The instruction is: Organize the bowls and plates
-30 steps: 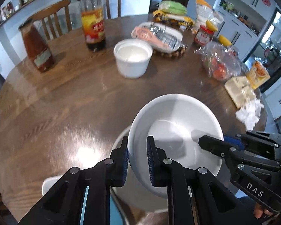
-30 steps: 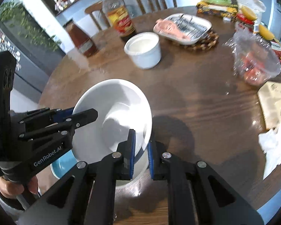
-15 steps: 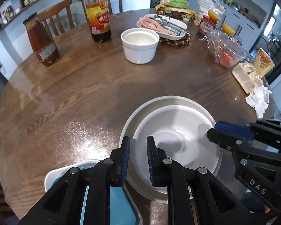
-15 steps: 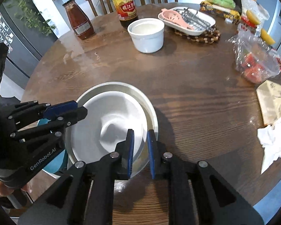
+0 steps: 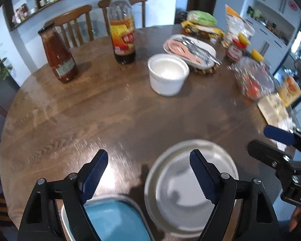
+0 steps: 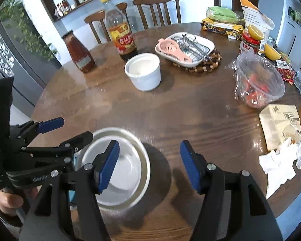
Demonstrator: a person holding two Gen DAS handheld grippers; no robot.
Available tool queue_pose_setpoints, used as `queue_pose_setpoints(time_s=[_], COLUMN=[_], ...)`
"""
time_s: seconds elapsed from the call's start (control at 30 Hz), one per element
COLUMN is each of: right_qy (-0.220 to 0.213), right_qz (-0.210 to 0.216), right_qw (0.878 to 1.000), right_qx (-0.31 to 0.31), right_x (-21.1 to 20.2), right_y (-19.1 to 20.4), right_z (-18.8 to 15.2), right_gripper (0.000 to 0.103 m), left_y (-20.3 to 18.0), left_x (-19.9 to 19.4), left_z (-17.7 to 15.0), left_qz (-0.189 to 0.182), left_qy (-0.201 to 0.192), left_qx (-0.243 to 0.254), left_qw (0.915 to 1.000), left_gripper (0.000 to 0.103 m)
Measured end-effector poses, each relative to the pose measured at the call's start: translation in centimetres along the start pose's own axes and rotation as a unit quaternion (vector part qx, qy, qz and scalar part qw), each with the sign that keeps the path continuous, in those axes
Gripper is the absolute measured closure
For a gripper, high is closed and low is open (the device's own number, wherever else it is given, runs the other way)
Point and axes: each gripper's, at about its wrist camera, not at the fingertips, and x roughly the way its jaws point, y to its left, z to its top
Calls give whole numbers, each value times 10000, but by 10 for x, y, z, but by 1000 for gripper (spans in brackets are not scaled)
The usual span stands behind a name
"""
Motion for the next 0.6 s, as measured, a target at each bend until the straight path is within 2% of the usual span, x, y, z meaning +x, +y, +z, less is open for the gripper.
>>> queue_pose_setpoints(time_s=[0.13,0.2,0.6], right_qy=[-106,-132,-91], right_qz=[80,119,71], right_qw=[9998,9996,9993], right_qx=[133,198,368], right_x=[1,7,55], right_y=[-9,-16,-40], right_z=[21,35,104], right_gripper=[36,36,36], left_y=[1,-1,-10], left_x=[4,11,60], left_z=[23,36,86], left_qz=[144,264,765], left_qy=[-100,-194,-258], left_qx=[-189,-243,-473], left_qw=[9997,9992,9956], left_gripper=[17,12,11])
